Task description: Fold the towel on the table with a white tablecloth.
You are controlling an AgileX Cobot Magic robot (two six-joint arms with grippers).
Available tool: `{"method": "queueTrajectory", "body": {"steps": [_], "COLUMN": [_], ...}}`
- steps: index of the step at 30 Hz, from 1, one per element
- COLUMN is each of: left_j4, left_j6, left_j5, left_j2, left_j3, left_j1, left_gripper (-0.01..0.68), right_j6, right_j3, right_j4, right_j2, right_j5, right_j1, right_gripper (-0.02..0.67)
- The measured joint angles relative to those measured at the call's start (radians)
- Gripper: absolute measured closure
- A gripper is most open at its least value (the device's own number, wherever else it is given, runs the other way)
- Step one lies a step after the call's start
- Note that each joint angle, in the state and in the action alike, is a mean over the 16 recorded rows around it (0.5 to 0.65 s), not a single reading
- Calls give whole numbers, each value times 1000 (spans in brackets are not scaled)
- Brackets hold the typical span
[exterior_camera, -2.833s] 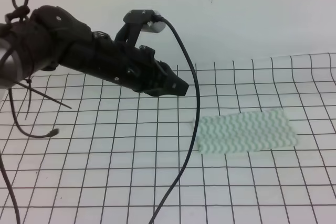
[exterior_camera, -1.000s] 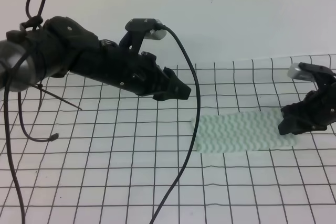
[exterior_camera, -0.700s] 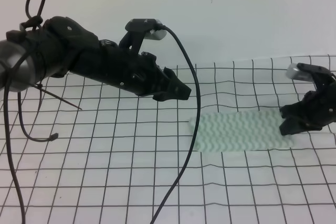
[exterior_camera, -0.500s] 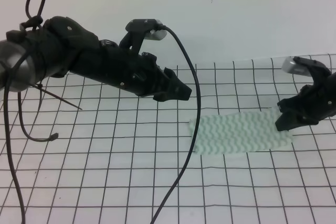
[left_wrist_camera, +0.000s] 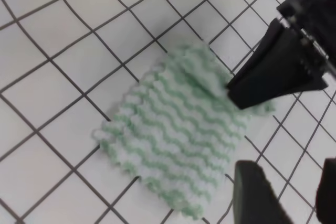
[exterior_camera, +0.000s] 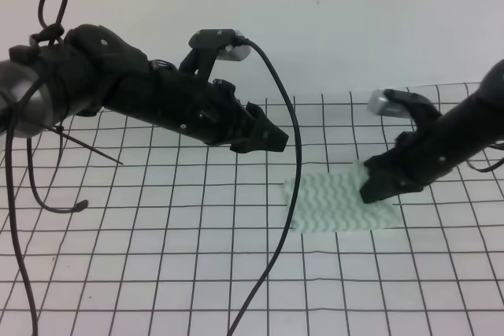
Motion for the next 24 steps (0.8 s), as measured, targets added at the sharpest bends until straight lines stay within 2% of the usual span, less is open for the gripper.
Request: {"method": "queueTrajectory", "body": {"steps": [10, 24], "left_j4": [1, 10], "left_j6": [1, 2], "left_j5": [12, 14], "left_j2": [-1, 1], "left_j3": [0, 0], "left_j1": [0, 0], "left_gripper": [420, 420], "right_j6": [-35, -87], "right_j3": [0, 0], "right_j4": [69, 153], "right_j2": [2, 16], "right_j5": [-69, -94], "right_j1": [103, 166], "right_gripper": [617, 615]}}
